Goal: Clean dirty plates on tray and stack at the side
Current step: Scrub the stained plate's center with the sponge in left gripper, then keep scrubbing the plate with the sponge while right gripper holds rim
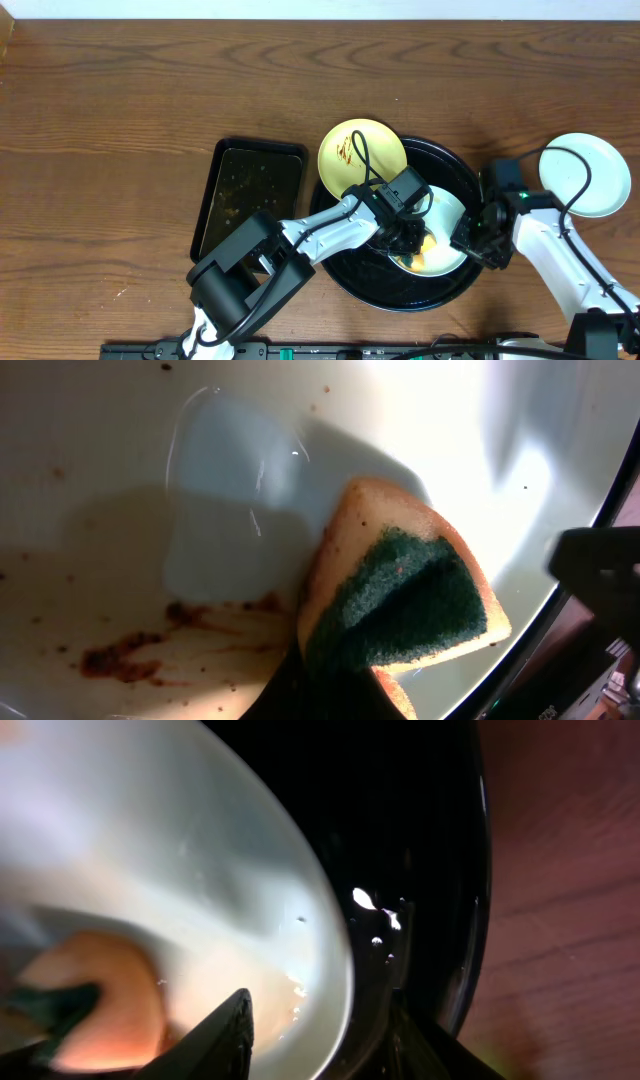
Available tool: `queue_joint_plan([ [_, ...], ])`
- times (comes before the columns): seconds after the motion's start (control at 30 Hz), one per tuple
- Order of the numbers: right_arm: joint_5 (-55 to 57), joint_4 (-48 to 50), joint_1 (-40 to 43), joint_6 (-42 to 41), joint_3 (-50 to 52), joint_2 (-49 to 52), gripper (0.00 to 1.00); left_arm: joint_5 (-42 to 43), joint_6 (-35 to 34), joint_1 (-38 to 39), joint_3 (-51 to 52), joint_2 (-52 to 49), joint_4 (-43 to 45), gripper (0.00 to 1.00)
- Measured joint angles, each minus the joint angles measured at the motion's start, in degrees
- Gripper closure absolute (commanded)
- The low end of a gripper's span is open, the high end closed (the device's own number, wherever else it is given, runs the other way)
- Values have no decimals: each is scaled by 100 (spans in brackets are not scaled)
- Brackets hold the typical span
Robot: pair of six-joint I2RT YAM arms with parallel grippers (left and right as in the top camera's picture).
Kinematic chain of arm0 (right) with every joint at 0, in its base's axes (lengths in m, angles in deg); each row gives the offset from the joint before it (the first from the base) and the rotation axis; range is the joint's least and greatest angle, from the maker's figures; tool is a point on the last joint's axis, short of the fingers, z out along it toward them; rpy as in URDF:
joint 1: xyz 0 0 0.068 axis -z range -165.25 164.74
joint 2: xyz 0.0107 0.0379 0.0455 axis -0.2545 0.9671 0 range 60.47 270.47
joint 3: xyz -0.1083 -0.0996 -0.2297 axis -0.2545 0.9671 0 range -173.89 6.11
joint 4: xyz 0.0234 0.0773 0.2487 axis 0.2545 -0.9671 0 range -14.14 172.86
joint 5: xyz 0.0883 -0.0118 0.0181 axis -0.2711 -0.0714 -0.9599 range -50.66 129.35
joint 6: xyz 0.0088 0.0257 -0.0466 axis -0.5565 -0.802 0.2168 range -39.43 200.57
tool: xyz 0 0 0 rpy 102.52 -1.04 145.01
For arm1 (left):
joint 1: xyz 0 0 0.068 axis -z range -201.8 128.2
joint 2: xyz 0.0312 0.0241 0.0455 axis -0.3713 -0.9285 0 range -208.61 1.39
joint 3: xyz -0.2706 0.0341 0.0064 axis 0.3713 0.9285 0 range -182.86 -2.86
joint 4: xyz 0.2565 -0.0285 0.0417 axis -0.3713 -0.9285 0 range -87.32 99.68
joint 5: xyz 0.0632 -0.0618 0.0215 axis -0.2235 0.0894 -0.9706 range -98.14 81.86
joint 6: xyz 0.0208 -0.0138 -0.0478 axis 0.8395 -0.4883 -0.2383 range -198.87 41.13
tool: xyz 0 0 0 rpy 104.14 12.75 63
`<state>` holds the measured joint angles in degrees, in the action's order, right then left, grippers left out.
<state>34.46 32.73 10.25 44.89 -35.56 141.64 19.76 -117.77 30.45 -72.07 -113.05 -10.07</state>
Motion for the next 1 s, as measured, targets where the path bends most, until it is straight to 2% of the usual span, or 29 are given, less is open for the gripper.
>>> queue_joint_plan([
  [0.2,-4,468,0,-223,372,0,61,0,20,0,0,0,0,93],
  [0.4,-11,852,0,-564,509,0,76,0,37,0,0,0,0,92],
  [0.53,17,1032,2,-785,522,24,80,0,37,-2,0,0,0,93],
  [0.6,39,1084,2,-850,525,66,98,0,39,-7,0,0,0,93],
  [1.0,-114,1250,7,-885,210,518,99,-216,168,-85,-72,11,-192,93],
])
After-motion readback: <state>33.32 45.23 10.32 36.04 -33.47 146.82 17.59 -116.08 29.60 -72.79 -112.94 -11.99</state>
